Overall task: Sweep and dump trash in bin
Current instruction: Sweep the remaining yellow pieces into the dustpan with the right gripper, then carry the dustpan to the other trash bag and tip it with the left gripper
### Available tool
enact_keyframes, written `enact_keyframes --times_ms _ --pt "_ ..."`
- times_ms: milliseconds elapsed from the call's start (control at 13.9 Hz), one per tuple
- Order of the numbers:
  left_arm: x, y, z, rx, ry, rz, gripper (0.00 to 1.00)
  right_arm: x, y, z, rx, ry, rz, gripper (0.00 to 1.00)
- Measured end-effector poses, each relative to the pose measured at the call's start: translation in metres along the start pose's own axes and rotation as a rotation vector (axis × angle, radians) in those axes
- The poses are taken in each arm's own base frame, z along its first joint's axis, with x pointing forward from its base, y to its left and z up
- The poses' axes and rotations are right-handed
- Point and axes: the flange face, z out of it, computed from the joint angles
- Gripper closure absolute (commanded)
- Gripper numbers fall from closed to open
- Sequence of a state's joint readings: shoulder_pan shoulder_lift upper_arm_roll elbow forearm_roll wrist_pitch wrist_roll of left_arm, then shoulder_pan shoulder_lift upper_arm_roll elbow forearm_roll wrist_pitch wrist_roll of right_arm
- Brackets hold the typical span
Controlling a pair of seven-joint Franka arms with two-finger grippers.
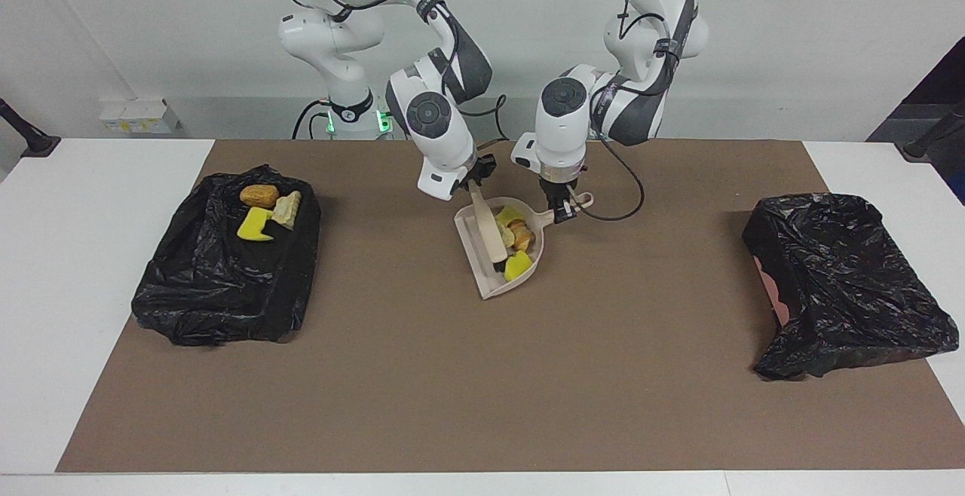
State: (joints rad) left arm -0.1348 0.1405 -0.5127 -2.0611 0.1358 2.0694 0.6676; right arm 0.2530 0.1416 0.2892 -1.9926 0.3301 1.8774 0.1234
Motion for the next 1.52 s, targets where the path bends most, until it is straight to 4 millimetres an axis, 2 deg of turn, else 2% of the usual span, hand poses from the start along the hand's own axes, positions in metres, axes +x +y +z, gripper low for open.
enact_keyframes --times_ms 216,361,505,649,722,794,1010,1299,1515 --pt "-0.012 -0.013 0.002 0.001 0.001 0.057 1.0 -0.019 0.015 -0.037 -0.013 -0.015 0.064 1.0" --pt "-0.017 -0.019 0.002 0.001 0.002 0.081 1.0 -0.036 0.009 -0.05 -0.032 -0.03 0.146 1.0" --pt "-0.027 -0.029 0.001 -0.002 0.008 0.102 1.0 -0.051 -0.015 -0.046 -0.062 -0.049 0.212 1.0" --pt "-0.056 -0.047 -0.009 -0.008 0.025 0.125 1.0 -0.073 -0.055 -0.029 -0.114 -0.055 0.257 1.0" --pt "-0.077 -0.057 -0.019 -0.011 0.022 0.143 1.0 -0.088 -0.074 -0.018 -0.143 -0.053 0.261 1.0" --pt "-0.1 -0.066 -0.031 -0.012 0.021 0.157 1.0 -0.101 -0.084 -0.009 -0.161 -0.046 0.259 1.0" --pt "-0.185 -0.091 -0.065 -0.013 0.044 0.19 1.0 -0.126 -0.095 0.023 -0.179 0.002 0.23 1.0" --pt "-0.303 -0.115 -0.087 -0.006 0.084 0.212 1.0 -0.131 -0.12 0.072 -0.183 0.041 0.282 1.0" --pt "-0.395 -0.13 -0.096 0.018 0.116 0.161 1.0 -0.122 -0.132 0.107 -0.172 0.054 0.315 1.0"
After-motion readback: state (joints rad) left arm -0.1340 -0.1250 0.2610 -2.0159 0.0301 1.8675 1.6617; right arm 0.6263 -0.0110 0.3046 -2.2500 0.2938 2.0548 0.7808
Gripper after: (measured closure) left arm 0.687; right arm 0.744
